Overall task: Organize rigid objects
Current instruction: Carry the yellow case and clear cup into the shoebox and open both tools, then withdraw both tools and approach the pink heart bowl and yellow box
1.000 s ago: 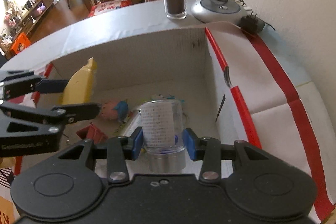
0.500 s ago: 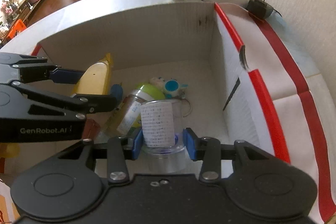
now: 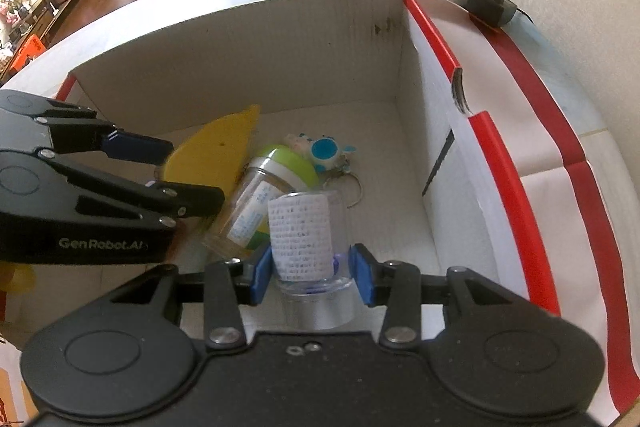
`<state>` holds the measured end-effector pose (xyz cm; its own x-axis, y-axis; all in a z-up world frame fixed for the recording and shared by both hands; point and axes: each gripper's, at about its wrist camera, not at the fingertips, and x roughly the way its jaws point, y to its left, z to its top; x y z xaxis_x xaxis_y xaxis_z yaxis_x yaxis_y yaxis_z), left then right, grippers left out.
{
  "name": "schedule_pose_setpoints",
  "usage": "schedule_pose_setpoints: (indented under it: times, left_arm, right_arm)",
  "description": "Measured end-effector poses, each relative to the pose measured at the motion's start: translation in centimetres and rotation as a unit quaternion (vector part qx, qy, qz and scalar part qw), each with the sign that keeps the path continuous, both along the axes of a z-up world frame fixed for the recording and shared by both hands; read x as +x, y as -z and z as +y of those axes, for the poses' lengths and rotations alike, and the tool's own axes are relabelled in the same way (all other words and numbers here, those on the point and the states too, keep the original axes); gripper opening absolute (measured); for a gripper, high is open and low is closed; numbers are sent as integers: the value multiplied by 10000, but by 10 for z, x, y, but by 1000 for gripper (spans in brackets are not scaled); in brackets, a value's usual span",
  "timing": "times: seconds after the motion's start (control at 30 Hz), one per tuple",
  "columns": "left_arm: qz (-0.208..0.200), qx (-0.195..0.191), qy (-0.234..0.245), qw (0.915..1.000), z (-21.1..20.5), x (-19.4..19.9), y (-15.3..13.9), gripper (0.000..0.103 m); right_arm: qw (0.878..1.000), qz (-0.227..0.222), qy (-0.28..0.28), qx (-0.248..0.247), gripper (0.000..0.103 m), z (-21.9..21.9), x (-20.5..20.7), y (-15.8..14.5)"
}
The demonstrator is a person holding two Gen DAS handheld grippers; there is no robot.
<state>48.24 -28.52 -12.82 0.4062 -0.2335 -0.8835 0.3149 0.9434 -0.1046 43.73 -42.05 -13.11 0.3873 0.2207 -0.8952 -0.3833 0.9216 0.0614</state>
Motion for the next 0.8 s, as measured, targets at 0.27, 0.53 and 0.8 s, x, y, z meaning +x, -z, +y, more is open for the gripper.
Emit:
schedule_pose_setpoints:
  times: [0.27, 0.53, 0.8]
  left_arm:
    - [-265, -205, -169, 9993, 11, -11, -16, 57]
    - [-669, -447, -346, 9962, 28, -33, -44, 57]
    - [-1012, -651, -559, 9912, 59, -66, -72, 57]
  right_arm:
    - [9999, -124, 34, 27, 48, -1, -6, -8]
    - [9996, -256, 14, 69, 58, 0, -16, -22]
    - [9987, -464, -146, 139, 69, 12, -33, -45]
